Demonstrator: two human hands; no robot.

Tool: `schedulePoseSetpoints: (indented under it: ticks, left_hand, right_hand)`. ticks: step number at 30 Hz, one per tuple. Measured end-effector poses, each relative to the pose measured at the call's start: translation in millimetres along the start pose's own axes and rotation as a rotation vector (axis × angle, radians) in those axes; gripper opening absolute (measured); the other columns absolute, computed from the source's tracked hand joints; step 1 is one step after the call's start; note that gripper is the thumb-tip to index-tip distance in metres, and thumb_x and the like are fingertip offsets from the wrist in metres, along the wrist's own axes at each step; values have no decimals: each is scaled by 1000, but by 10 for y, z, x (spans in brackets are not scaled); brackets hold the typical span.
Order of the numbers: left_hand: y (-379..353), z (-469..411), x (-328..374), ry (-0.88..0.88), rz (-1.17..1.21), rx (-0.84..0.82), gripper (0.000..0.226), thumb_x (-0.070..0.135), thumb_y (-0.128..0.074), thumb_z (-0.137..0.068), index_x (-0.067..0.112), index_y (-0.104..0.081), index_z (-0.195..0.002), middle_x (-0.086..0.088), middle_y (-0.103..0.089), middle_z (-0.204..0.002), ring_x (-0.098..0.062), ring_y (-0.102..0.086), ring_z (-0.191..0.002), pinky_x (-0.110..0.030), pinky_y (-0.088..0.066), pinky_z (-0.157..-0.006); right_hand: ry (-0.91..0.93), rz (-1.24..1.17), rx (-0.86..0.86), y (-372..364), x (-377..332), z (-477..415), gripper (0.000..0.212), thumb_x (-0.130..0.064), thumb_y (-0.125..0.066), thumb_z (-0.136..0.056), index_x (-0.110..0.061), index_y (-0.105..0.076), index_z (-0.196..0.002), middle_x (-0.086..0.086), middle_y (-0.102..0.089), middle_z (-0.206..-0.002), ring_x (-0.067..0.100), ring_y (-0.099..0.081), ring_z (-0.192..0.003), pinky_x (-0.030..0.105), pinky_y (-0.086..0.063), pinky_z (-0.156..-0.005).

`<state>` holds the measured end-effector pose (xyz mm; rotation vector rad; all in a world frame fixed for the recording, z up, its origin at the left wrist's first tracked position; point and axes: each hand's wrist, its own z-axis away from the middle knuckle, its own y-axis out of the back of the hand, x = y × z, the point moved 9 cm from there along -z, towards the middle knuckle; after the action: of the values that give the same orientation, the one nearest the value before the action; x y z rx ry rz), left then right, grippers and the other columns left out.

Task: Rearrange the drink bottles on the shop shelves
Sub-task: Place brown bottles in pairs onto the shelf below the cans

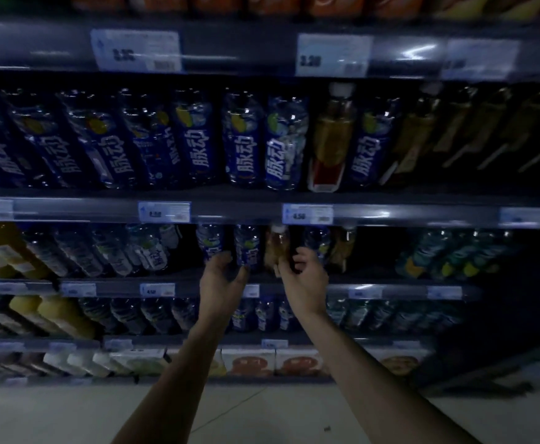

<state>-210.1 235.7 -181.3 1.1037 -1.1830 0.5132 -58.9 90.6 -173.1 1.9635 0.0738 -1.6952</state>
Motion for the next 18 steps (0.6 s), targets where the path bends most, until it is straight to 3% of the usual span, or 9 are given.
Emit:
schedulePoseSetpoints:
  ticks: [2, 5, 7, 9, 12, 15, 18]
  left_hand:
    - [-220, 31, 90, -13, -3, -4, 46, 29, -67, -87, 16, -50, -127, 0, -57, -120, -16, -56, -109, -24, -43, -82]
    - [-509, 86, 119, 7, 20, 5, 54, 29, -68, -86, 14, -46, -133, -5, -53, -133, -21, -52, -120, -35, -44, -99]
    - [-672, 105, 103, 9, 12, 34, 59, 32, -69, -85, 13, -44, -135, -6, -51, -135, -21, -50, -122, -35, -42, -100]
    - [-790, 102, 68, 6, 8, 64, 54, 32, -69, -84, 15, -47, -131, -6, -52, -130, -17, -52, -113, -33, -43, -95]
    - [-961, 52, 10, -9, -17, 85, 38, 30, -70, -83, 23, -51, -116, 0, -52, -114, -7, -52, -91, -32, -45, -80]
    - [-1082, -70, -112, -15, -70, 116, 48, 30, -70, -83, 16, -48, -123, 0, -46, -116, -17, -49, -103, -30, -38, -84]
    - [-1177, -202, -290, 26, -79, 156, 63, 29, -71, -83, 10, -41, -135, -11, -43, -132, -25, -46, -115, -31, -35, -90]
  right_hand:
    - [-20, 9, 44, 218, 151, -70, 41, -38, -68, -84, -19, -55, -118, -7, -59, -100, 9, -57, -87, 7, -37, -61]
    - [-44, -13, 64, 463, 414, -144, 31, -29, -70, -83, -20, -56, -110, -2, -62, -101, 14, -60, -91, 21, -49, -69]
    - [-50, 1, 81, 622, 580, -190, 31, -29, -70, -83, -20, -56, -109, 0, -62, -103, 15, -60, -90, 19, -47, -67]
    - [-57, 22, 109, 756, 727, -242, 34, -28, -71, -83, -17, -57, -112, 1, -62, -104, 14, -60, -88, 12, -42, -64]
    - [-68, 7, 112, 854, 956, -340, 36, -23, -72, -83, -12, -56, -114, 6, -64, -110, 21, -65, -92, 26, -52, -74]
    - [-68, -7, 112, 861, 1131, -466, 39, -19, -71, -84, -12, -55, -119, 8, -62, -116, 24, -64, -98, 37, -54, -84]
    - [-73, 22, 120, 812, 1316, -606, 46, -21, -71, -84, -12, -52, -126, 7, -60, -120, 24, -61, -103, 32, -51, -83]
